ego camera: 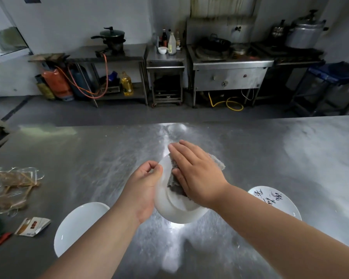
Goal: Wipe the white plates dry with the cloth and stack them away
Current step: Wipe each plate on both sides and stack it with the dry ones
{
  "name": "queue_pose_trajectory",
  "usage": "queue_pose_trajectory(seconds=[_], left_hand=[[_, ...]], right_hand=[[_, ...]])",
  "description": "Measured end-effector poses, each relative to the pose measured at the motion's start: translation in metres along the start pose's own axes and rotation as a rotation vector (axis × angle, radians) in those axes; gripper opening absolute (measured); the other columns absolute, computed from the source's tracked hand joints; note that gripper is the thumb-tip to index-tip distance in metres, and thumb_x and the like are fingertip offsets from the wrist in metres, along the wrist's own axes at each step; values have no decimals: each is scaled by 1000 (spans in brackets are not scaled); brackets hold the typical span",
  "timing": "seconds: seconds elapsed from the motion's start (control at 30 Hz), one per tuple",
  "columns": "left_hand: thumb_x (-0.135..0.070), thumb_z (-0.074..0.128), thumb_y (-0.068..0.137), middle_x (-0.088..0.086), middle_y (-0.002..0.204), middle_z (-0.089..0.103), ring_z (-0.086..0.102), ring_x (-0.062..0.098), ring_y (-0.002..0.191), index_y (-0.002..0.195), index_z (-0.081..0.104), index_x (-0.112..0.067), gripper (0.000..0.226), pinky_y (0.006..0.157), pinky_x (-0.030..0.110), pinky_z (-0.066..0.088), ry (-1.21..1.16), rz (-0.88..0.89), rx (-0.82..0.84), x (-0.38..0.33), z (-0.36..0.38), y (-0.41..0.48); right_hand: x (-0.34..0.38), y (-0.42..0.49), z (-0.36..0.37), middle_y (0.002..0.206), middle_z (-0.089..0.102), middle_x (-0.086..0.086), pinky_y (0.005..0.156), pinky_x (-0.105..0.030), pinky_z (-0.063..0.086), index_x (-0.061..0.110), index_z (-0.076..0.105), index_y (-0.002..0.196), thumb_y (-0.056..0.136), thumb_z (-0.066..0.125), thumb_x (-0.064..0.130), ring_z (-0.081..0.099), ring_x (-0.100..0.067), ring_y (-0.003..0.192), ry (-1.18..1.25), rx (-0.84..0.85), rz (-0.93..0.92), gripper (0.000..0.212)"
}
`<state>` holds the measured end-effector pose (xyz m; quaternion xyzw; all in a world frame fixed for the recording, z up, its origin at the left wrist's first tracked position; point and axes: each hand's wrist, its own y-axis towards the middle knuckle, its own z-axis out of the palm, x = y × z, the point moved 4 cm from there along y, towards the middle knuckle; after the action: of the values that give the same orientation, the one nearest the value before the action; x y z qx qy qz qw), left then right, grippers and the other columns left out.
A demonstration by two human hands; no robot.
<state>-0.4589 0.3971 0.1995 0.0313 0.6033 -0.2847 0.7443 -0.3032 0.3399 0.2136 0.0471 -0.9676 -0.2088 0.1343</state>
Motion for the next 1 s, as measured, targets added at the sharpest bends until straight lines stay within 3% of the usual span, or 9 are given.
queue_pose_trajectory(seconds=[0.07, 0.13, 0.27, 0.33, 0.47, 0.67, 0.8, 0.9, 1.0], left_hand=[[-16, 54, 107, 18, 93, 71, 65, 30, 84, 78, 66, -20, 33, 86, 46, 51, -39, -1, -13, -2, 1, -1], [-16, 54, 107, 13, 87, 71, 63, 28, 80, 81, 60, -17, 27, 84, 43, 50, -92, 11, -67, -4, -2, 0], [-17, 51, 108, 2, 81, 73, 67, 18, 72, 84, 54, -18, 24, 74, 37, 51, -176, 5, -133, -1, -13, 3], [-19, 52, 108, 4, 85, 74, 68, 19, 75, 85, 55, -17, 23, 74, 37, 52, -167, -30, -103, 4, -16, 4], [-18, 50, 108, 4, 85, 75, 70, 18, 74, 84, 55, -19, 25, 75, 39, 53, -184, -18, -111, 0, -13, 9], [-24, 45, 111, 10, 115, 72, 72, 22, 99, 96, 55, -20, 19, 87, 45, 54, -344, 5, -174, -10, -20, 20], [-23, 41, 112, 12, 115, 77, 77, 22, 98, 100, 60, -15, 24, 88, 46, 55, -328, -2, -137, -7, -14, 15], [-26, 41, 112, 12, 125, 74, 75, 22, 105, 115, 60, -16, 21, 91, 48, 55, -351, 1, -141, -14, -14, 17], [-32, 36, 113, 12, 129, 73, 71, 26, 115, 140, 55, -10, 39, 99, 53, 52, -370, -18, -138, -15, -13, 18]], right_hand=[[-3, 5, -5, 161, 45, -3, 125, -40, 29, 13, 42, 159, 110, 36, 40, 35, -25, 152, 1, -1, -1, 57], [-11, -1, -5, 166, 37, -3, 127, -40, 27, 13, 37, 161, 109, 36, 37, 30, -21, 155, 114, -35, 173, 57], [-9, -37, 18, 174, -1, 11, 125, -17, -1, 21, 5, 168, 112, 31, 32, -6, -4, 159, 318, 64, 448, 63], [-10, -34, 17, 175, -2, 10, 126, -18, -1, 18, 4, 168, 113, 30, 30, -10, -4, 159, 280, 72, 408, 62], [-20, -10, 0, 173, 18, -3, 130, -33, 13, 9, 18, 166, 108, 37, 30, 8, -15, 161, 209, -22, 253, 64], [19, -56, 24, 175, 0, -11, 131, -44, 6, -1, 12, 164, 108, 41, 36, -6, -27, 162, 226, -84, 188, 74], [-3, -23, 7, 175, 9, -9, 131, -34, 4, 3, 14, 165, 107, 34, 48, -1, -18, 162, 209, -87, 259, 76], [-7, -16, 1, 175, 7, -7, 131, -37, 7, 6, 12, 166, 108, 30, 51, -1, -17, 162, 225, -91, 257, 76], [20, -45, 19, 175, 1, -12, 131, -47, 9, -1, 8, 165, 110, 29, 44, -5, -29, 162, 237, -145, 218, 74]])
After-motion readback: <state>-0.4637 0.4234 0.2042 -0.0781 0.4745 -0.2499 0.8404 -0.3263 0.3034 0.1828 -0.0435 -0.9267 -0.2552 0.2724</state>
